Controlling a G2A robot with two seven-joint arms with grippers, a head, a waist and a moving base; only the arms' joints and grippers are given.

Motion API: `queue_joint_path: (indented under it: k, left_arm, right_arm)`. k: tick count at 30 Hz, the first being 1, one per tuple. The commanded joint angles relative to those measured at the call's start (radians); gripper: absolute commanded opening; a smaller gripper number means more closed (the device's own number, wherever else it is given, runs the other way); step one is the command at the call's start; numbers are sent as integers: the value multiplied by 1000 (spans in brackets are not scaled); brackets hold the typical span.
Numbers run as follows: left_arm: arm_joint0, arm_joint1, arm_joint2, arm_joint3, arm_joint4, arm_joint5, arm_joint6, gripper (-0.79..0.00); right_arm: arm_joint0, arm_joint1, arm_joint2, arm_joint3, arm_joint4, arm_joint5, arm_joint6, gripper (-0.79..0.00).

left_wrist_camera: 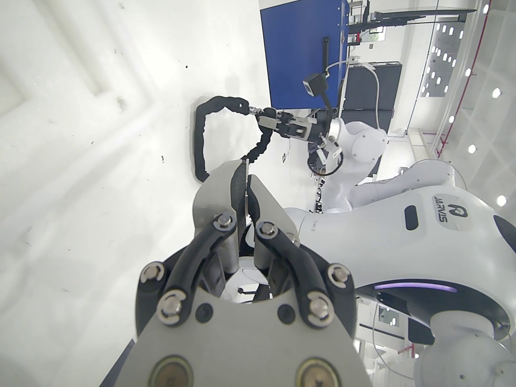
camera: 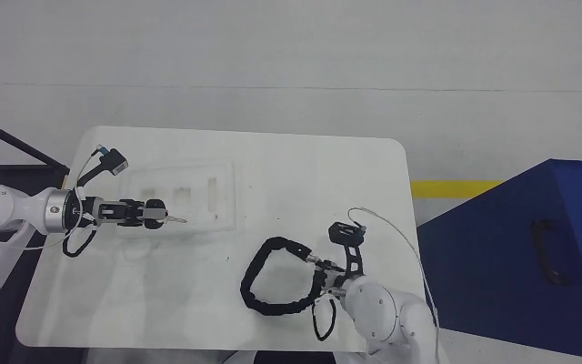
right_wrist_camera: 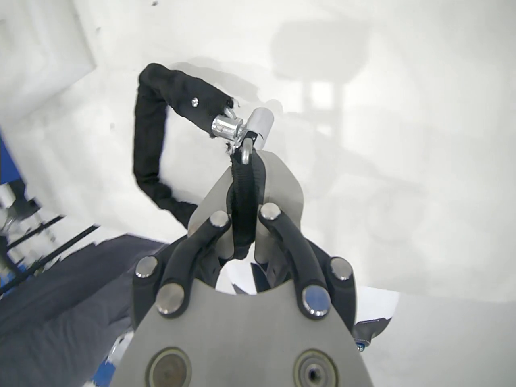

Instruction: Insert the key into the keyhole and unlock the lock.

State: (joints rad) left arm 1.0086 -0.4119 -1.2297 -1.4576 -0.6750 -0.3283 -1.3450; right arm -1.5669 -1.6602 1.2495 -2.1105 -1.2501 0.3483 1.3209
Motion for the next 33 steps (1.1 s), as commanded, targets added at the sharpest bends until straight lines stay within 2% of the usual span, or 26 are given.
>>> queue_joint_path:
  k: [1, 11, 13, 14, 17, 21, 27, 30, 33]
  left_arm:
    - [0, 0, 0, 0, 0, 0, 0, -785]
    - [0, 0, 0, 0, 0, 0, 0, -785]
    - [0, 0, 0, 0, 0, 0, 0, -785]
    - [0, 0, 0, 0, 0, 0, 0, -785]
    - [0, 0, 0, 0, 0, 0, 0, -785]
    - [0, 0, 0, 0, 0, 0, 0, -785]
    - [0, 0, 0, 0, 0, 0, 0, -785]
    - [0, 0, 0, 0, 0, 0, 0, -785]
    - [0, 0, 0, 0, 0, 0, 0, -785]
  right_arm:
    - [6, 2, 23, 9, 91, -57, 11, -785]
    - [5, 2, 23, 9, 89, -59, 0, -785]
    - [-17, 9, -2, 7, 53, -148, -90, -785]
    - [-40, 10, -24, -10, 113, -200, -133, -785]
    - [-105, 13, -10, -51, 296, -273, -246, -785]
    - [-146, 12, 19, -21, 648, -294, -293, -785]
    - [-31, 15, 71, 148, 1074, -326, -221, -785]
    - [35, 17, 65, 237, 1196, -313, -192, -785]
    - [101, 22, 47, 304, 1233, -336, -174, -785]
